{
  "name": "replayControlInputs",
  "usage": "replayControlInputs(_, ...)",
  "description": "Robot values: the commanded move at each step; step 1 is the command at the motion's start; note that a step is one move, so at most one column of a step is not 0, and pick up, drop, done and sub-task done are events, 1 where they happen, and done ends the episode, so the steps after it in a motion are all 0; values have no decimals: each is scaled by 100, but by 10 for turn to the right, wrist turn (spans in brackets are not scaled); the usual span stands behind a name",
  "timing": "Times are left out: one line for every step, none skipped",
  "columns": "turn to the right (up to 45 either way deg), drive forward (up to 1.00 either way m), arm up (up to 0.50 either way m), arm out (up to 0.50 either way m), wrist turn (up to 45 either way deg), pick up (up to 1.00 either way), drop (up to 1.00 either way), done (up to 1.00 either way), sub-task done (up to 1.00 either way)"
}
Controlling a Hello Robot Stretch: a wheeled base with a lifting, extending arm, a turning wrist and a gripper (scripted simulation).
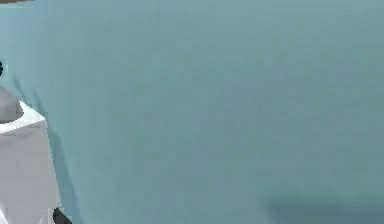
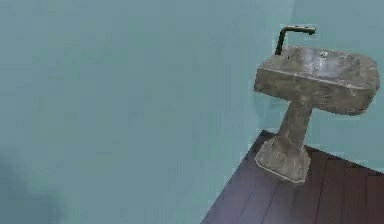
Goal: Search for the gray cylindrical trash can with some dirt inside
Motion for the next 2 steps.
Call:
replayControlInputs(-450,0,0,0,0,0,0,0,0)
replayControlInputs(-450,0,0,0,0,0,0,0,0)
